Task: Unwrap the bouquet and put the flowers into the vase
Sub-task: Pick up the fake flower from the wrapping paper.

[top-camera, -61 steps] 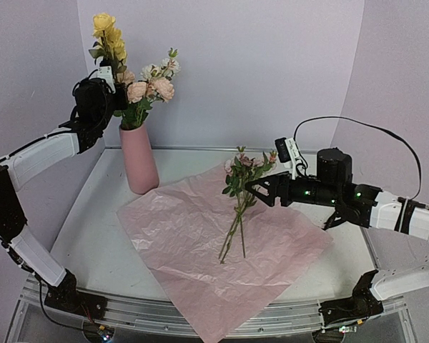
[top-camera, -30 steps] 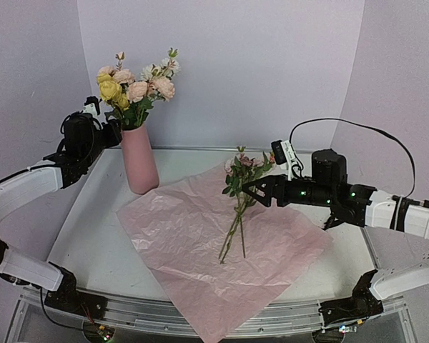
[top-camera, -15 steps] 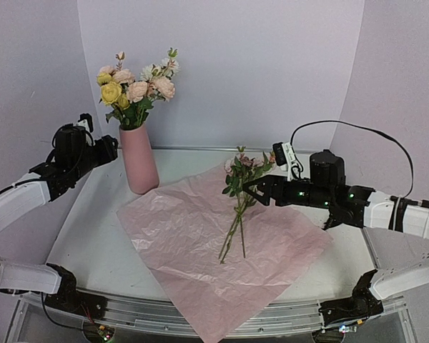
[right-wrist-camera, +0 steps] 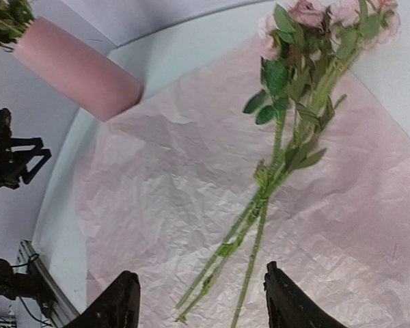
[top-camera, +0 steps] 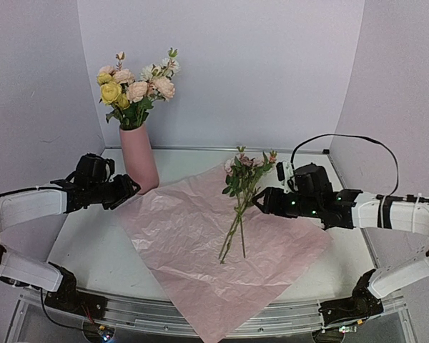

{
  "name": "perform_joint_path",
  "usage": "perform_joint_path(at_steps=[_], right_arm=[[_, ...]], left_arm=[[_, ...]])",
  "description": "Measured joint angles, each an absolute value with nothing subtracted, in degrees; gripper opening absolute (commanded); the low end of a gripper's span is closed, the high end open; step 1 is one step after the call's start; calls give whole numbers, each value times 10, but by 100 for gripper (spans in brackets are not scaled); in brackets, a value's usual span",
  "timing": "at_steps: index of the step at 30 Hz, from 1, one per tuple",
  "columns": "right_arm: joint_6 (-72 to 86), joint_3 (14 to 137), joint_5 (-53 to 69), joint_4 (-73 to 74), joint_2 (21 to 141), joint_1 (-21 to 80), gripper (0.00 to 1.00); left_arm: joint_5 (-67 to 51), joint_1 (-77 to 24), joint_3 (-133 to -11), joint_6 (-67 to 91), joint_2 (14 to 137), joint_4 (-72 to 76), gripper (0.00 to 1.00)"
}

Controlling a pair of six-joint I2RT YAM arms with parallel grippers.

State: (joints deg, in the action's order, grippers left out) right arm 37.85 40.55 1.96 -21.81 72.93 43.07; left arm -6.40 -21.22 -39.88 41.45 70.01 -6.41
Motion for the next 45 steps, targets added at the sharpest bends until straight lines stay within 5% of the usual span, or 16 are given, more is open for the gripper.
perform_joint_path(at_steps=[6, 34, 45], right_arm=[[423, 412, 7, -185, 800, 431, 39], [507, 573, 4, -183, 1053, 410, 33], [512, 606, 2, -186, 1103, 394, 18]], left_arm=[[-79, -267, -399, 453, 729, -49, 62], [-115, -353, -366, 510, 756, 26, 66], [-118, -353, -366, 511, 738, 26, 66]])
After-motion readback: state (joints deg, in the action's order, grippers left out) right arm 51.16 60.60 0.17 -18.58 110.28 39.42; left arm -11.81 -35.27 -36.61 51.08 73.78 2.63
